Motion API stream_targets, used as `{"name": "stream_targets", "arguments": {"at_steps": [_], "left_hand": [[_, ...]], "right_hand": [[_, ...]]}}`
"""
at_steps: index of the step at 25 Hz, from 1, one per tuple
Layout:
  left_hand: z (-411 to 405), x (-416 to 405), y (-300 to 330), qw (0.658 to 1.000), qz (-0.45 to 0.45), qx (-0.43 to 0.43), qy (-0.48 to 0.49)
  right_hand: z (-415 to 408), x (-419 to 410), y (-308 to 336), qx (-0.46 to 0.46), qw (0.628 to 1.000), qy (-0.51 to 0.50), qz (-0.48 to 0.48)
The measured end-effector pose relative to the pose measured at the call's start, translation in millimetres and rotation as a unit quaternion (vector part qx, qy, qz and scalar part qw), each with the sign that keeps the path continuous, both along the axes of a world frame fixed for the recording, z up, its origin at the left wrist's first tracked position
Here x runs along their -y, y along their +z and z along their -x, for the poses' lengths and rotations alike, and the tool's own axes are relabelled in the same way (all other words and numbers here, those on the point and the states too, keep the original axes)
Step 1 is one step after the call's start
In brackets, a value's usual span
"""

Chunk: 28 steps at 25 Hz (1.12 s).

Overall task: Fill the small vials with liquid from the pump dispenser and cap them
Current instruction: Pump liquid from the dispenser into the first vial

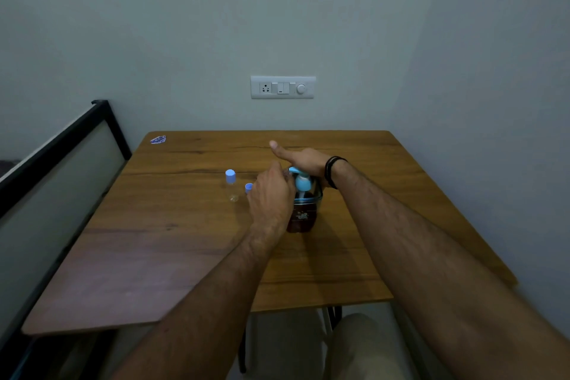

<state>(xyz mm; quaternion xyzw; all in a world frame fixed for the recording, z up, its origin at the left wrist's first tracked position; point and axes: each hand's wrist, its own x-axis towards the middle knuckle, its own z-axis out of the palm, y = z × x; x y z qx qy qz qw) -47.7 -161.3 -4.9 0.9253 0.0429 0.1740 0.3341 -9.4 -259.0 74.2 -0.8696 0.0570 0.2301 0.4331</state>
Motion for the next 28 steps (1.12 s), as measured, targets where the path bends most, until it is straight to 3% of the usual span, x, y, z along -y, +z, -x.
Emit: {"name": "stream_targets", "arguments": {"at_steps": [8,13,18,23,28], "left_hand": [[-1.2,0.0,-0.7,1.000,-0.011,0.001,0.002],[-1.0,0.9,-1.8,1.000,0.001,0.006,-0.002],[-3.7,0.4,-2.2,1.000,0.001,0.002,-0.005],[-2.9,1.1,-3.0,1.000,0.005,-0.002,-0.004],[-2.2,-0.8,-0.6,1.000,0.000,0.007,-0.015]], "right_hand": [[-4.3,0.7,-9.6,0.047,0.999,-0.010,0.025],[-0.9,1.9,0.4,-0.034,0.999,0.008,-0.015],[-6.7,1.6,-6.7,0.042,0.998,0.006,0.037],[-3.9,4.0,-3.4,-0.011,1.000,0.004,0.000],[-5.9,1.6,-7.5,0.040,0.999,0.014,0.032]]}}
